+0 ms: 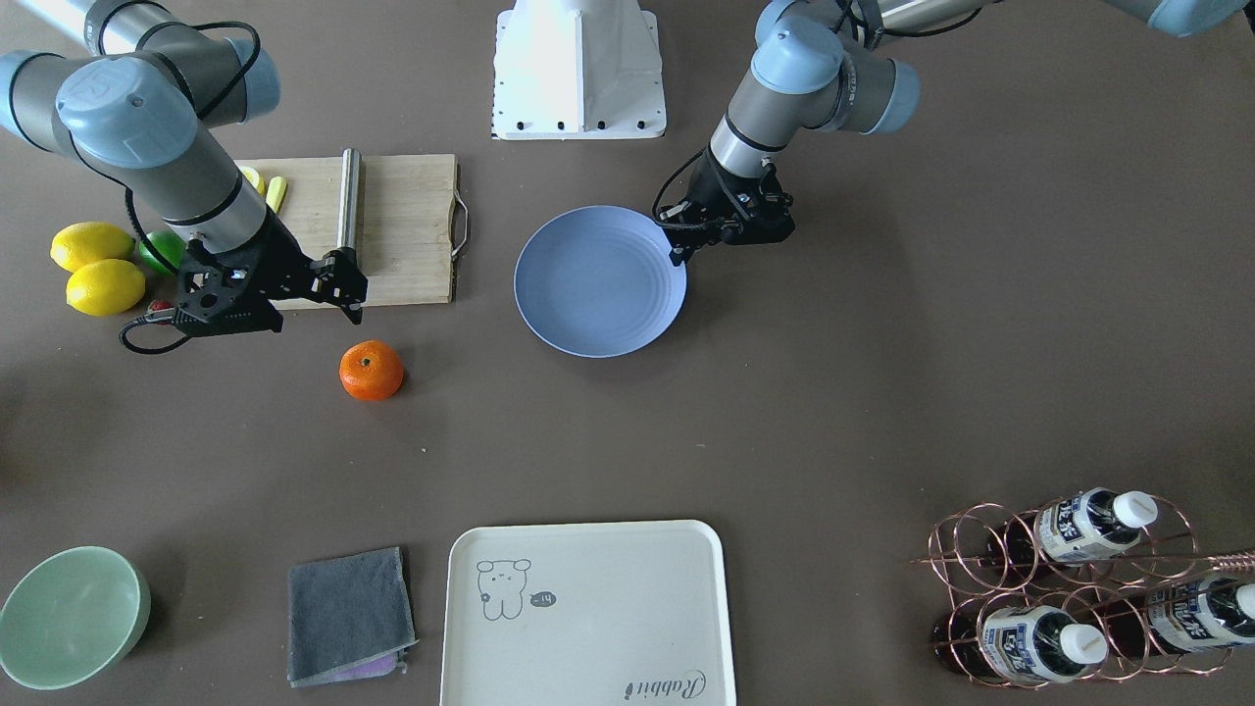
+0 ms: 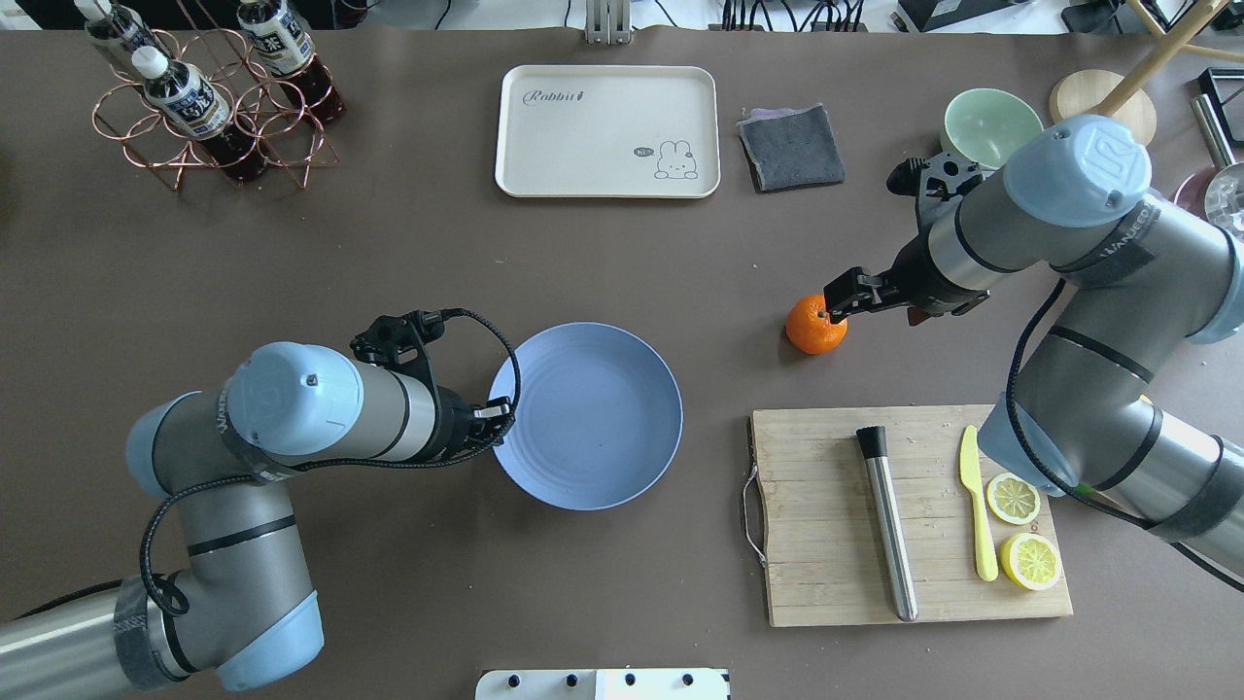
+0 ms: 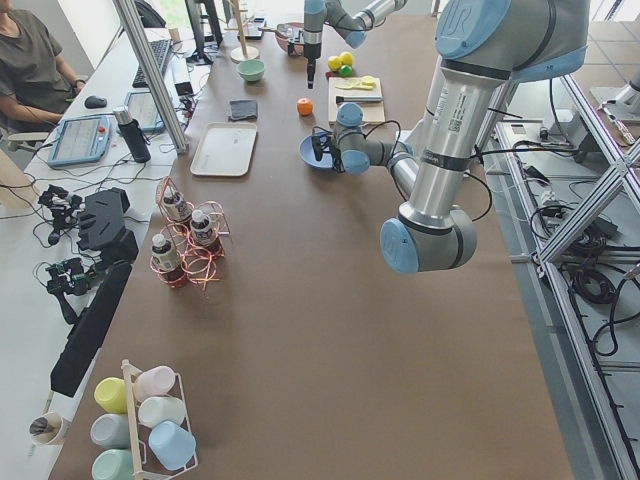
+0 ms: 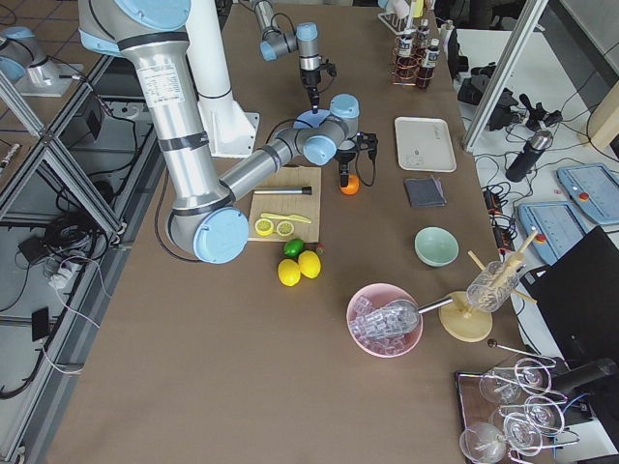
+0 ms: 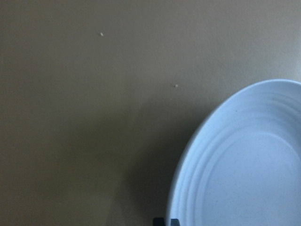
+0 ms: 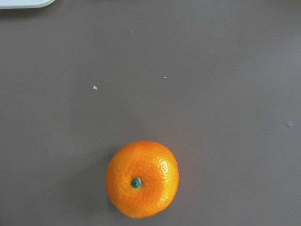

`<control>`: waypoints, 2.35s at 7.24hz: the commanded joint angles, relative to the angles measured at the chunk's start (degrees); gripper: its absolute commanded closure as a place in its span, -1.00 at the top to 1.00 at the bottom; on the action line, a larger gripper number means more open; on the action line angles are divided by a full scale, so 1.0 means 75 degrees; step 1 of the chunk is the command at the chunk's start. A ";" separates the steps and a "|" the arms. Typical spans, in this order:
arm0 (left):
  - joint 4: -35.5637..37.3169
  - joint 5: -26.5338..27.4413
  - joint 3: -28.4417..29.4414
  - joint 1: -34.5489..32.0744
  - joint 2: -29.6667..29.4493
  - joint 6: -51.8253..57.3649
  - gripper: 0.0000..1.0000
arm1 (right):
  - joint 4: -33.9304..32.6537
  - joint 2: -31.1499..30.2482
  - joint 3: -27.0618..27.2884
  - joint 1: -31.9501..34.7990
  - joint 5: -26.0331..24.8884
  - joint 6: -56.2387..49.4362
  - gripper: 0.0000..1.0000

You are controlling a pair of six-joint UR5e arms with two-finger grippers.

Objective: Pick orange to plate
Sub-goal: 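Push the blue plate inward with the left gripper while the right reaches the orange, then lower the right gripper over the orange and close on it, then carry the orange with the right gripper over the blue plate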

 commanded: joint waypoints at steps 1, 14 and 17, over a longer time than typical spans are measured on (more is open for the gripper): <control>0.0031 0.0594 0.0163 0.0560 -0.0354 -0.0311 -1.00 | 0.0038 0.0491 -0.0669 -0.0160 -0.0283 0.0036 1.00; 0.0020 -0.0048 0.0116 -0.0176 -0.0098 -0.0206 0.75 | -0.0519 0.1699 -0.0923 -0.0581 -0.0611 0.0876 -1.00; -0.0027 -0.0409 0.0046 -0.0608 0.0439 0.0973 0.91 | -0.0841 0.2345 -0.0789 -0.2042 -0.1615 0.2376 -1.00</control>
